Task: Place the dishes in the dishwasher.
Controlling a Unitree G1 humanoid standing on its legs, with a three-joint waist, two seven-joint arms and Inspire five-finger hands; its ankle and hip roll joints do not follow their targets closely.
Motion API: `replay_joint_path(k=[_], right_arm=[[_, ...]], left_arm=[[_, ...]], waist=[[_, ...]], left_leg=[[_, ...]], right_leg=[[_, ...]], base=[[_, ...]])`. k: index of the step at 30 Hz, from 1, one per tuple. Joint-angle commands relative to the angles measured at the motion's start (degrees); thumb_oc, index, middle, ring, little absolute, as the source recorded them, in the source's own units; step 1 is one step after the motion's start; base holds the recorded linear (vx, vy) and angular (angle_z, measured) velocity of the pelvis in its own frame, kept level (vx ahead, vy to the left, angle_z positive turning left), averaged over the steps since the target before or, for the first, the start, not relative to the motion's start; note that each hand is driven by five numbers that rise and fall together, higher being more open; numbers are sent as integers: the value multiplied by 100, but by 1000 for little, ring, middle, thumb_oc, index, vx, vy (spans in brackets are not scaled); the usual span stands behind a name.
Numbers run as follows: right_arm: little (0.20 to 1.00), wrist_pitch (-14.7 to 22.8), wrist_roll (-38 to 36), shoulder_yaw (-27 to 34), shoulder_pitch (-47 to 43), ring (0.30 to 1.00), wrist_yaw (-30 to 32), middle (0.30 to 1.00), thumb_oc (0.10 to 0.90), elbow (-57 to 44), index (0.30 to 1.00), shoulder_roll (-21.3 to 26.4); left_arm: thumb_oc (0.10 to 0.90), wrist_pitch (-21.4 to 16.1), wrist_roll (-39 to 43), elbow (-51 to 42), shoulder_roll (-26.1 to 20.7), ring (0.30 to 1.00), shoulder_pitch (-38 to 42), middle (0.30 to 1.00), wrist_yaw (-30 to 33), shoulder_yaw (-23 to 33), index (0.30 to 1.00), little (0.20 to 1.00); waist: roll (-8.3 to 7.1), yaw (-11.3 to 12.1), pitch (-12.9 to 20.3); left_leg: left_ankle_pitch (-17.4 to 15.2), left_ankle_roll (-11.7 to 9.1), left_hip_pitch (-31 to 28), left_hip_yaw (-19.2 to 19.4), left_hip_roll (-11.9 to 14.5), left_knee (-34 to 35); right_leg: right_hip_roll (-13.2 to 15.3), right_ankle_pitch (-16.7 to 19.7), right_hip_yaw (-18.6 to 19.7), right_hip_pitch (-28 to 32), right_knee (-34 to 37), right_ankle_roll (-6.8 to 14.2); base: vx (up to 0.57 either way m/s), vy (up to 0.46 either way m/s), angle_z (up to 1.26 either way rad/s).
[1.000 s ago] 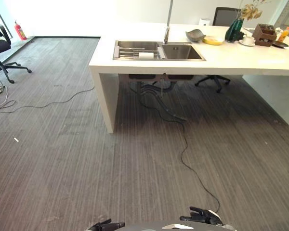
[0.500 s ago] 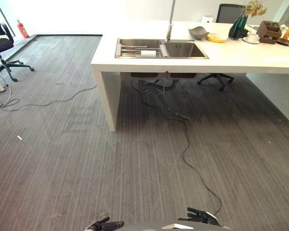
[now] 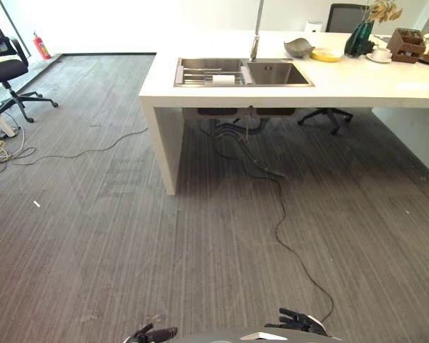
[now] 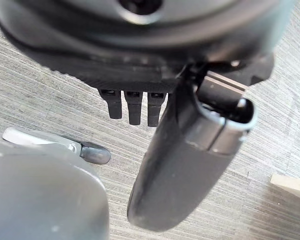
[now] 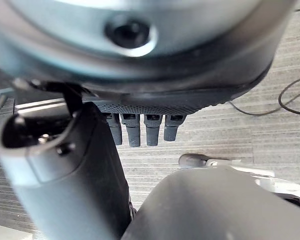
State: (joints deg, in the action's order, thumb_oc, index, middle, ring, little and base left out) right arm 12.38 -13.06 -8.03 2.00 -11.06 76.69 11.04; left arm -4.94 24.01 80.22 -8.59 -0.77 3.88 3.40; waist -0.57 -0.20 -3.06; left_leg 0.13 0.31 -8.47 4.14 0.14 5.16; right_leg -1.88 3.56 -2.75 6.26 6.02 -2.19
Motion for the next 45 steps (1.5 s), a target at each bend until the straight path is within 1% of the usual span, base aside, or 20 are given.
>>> replay_joint_path(k=[1, 2, 3, 6, 9, 12, 16, 24, 25, 28, 29, 30, 33, 34, 35, 37, 40, 43, 44, 45], right_arm=[[900, 168, -119, -51, -232, 900, 12, 900, 800, 148, 900, 106], [900, 171, -118, -55, -251, 900, 30, 900, 800, 144, 900, 110], [900, 367, 136, -136, -167, 900, 355, 900, 800, 263, 900, -12], [900, 393, 77, -271, -129, 900, 514, 900, 800, 91, 900, -296], [900, 446, 124, -308, -148, 900, 639, 900, 800, 131, 900, -280], [900, 480, 135, -325, -146, 900, 676, 900, 800, 154, 900, -256], [900, 434, 173, -346, -185, 900, 627, 900, 800, 166, 900, -222], [900, 388, 152, -404, -255, 900, 534, 900, 800, 103, 900, -182], [900, 359, 143, -409, -338, 900, 479, 900, 800, 39, 900, -128], [900, 347, 157, -414, -341, 900, 455, 900, 800, -11, 900, -109], [900, 334, 151, -361, -306, 900, 415, 900, 800, -101, 900, -64], [900, 320, 77, -294, -320, 900, 422, 900, 800, -160, 900, 25], [900, 320, 77, -294, -320, 900, 422, 900, 800, -160, 900, 25], [900, 308, 46, -255, -325, 900, 429, 900, 800, -151, 900, 44], [900, 294, 62, -181, -297, 900, 439, 900, 800, -38, 900, 101], [900, 308, 76, -191, -264, 900, 417, 900, 800, -41, 900, 126], [900, 333, 105, -315, -257, 900, 378, 900, 800, -27, 900, 125], [900, 316, 106, -317, -200, 900, 414, 900, 800, -25, 900, 58], [900, 307, 53, -291, -192, 900, 473, 900, 800, -111, 900, 15], [900, 305, 54, -291, -184, 900, 474, 900, 800, -115, 900, 15]], left_arm=[[800, -78, 124, 475, 476, 900, 487, 900, 72, 27, 900, 900], [800, -68, 128, 532, 477, 900, 494, 900, 114, 35, 900, 900], [800, -59, 124, 521, 653, 900, 496, 900, 117, -7, 900, 900], [800, -22, 217, 507, 671, 900, 461, 900, 209, -66, 900, 900], [800, -38, 282, 462, 698, 900, 493, 900, 288, -127, 900, 900], [800, -49, 222, 447, 706, 900, 516, 900, 327, -197, 900, 900], [800, 263, 351, 721, 684, 900, 565, 900, 116, -67, 900, 900], [800, 292, 293, 729, 633, 900, 556, 900, 126, 2, 900, 900], [800, 274, 345, 717, 606, 900, 590, 900, 140, 68, 900, 900], [800, 281, 369, 723, 595, 900, 603, 900, 139, 94, 900, 900], [800, 291, 401, 718, 569, 900, 629, 900, 127, 148, 900, 900], [800, 279, 532, 643, 538, 900, 627, 900, 88, 205, 900, 900], [800, 279, 532, 643, 538, 900, 627, 900, 88, 205, 900, 900], [800, 295, 540, 637, 540, 900, 622, 900, 69, 214, 900, 900], [800, 301, 415, 718, 525, 900, 447, 900, 45, 245, 900, 900], [800, 292, 440, 696, 551, 900, 276, 900, 53, 224, 900, 900], [800, 231, 608, 665, 635, 900, 48, 900, 64, 235, 900, 900], [800, 166, 767, 636, 711, 900, -165, 900, 213, 310, 900, 900], [800, 117, 865, 371, 816, 900, -200, 900, 361, 238, 900, 900], [800, 123, 866, 354, 820, 900, -214, 900, 370, 231, 900, 900]], waist=[[8, 17, 164], [18, 15, 168], [79, -29, 138], [119, -47, 113], [138, -57, 105], [149, -63, 96], [199, -116, 131], [231, -114, 65], [164, -77, -55], [113, -68, -101], [-15, -47, -221], [-67, 56, -392], [-67, 56, -392], [-74, 78, -447], [146, 268, -383], [185, 434, -358], [186, 600, -333], [186, 674, -160], [161, 685, -59], [149, 690, -56]], left_leg=[[-89, -287, 191, -235, -75, -16], [-91, -287, 188, -232, -76, -16], [-89, -285, 181, -206, -82, -16], [-79, -287, 185, -199, -79, -16], [-78, -294, 189, -197, -78, -16], [-76, -301, 193, -198, -70, -16], [-101, -313, 159, -170, -43, -16], [-98, -318, 89, -153, -6, -78], [-233, -372, 391, -79, -38, -699], [-313, -441, 647, -59, -76, -1152], [-184, -661, 1170, 74, -50, -2333], [128, -833, 1643, 8, -56, -3197], [128, -833, 1643, 8, -56, -3197], [244, -840, 1869, 102, -21, -3275], [468, -666, 2277, 606, 243, -1461], [760, -649, 2332, 786, 353, -167], [812, -762, 2674, 576, 615, -16], [1162, -724, 2370, 642, 584, -16], [1234, -590, 2185, 578, 439, -16], [1227, -585, 2178, 587, 425, -16]], right_leg=[[216, -523, -92, 192, -102, 591], [211, -528, -88, 196, -102, 588], [215, -513, -70, 189, -102, 592], [201, -518, -61, 175, -102, 584], [194, -525, -64, 171, -102, 571], [190, -530, -68, 168, -102, 566], [163, -575, -38, 183, -102, 532], [134, -607, 15, 212, -102, 475], [216, -557, 37, 191, -102, 452], [263, -540, 41, 172, -113, 435], [363, -544, 26, 226, -115, 395], [410, -610, -7, 375, -102, 341], [410, -610, -7, 375, -102, 341], [419, -675, -54, 452, -102, 315], [211, -1029, -82, 824, -102, 380], [260, -1224, 8, 1055, -102, 493], [357, -1399, 301, 1388, -102, 533], [400, -1385, 509, 1632, -124, 580], [465, -1282, 541, 1561, -475, 688], [482, -1300, 541, 1558, -493, 695]], base=[[0, 0, 0], [0, 0, 0], [0, 0, 0], [0, 0, 0], [1, 1, -1], [13, -11, 0], [57, -26, 1], [61, -48, -1], [13, -76, -2], [14, -82, -8], [107, -184, -17], [107, -184, -17], [36, -37, 19], [484, 78, 52], [606, 127, 51], [539, 180, 17], [353, 123, -56], [477, 181, -69], [404, 195, -65], [384, 228, -80]])
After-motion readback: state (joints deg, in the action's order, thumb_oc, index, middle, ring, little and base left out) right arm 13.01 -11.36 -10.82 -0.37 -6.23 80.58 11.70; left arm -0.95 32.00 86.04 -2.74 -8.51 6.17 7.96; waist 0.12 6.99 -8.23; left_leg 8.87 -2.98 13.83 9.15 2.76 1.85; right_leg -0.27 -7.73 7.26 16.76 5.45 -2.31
